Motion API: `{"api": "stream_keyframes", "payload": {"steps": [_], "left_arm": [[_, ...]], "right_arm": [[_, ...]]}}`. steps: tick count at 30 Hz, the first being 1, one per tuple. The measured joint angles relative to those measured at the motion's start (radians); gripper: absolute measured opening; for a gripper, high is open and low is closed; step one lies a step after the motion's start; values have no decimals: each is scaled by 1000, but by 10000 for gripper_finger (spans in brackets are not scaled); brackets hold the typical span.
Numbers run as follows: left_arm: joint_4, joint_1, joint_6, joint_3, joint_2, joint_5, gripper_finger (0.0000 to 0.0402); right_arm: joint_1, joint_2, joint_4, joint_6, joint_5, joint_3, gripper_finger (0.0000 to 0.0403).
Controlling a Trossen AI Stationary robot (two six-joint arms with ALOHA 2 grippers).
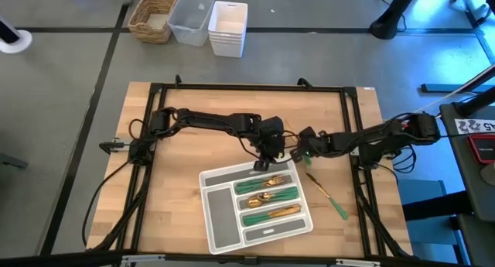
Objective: Sort silverware
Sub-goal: Put the green knife into the white silverware tray
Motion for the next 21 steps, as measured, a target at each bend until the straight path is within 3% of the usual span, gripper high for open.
{"api": "stream_keyframes", "payload": {"steps": [11,21], "left_arm": [[-85,-27,6,-3,-67,-12,98],[-120,-39,-1,-6,-67,7,98]], "right_arm": [[-171,133,309,-222,-102,16,1],[-184,192,283,-364,-122,144,1]]}}
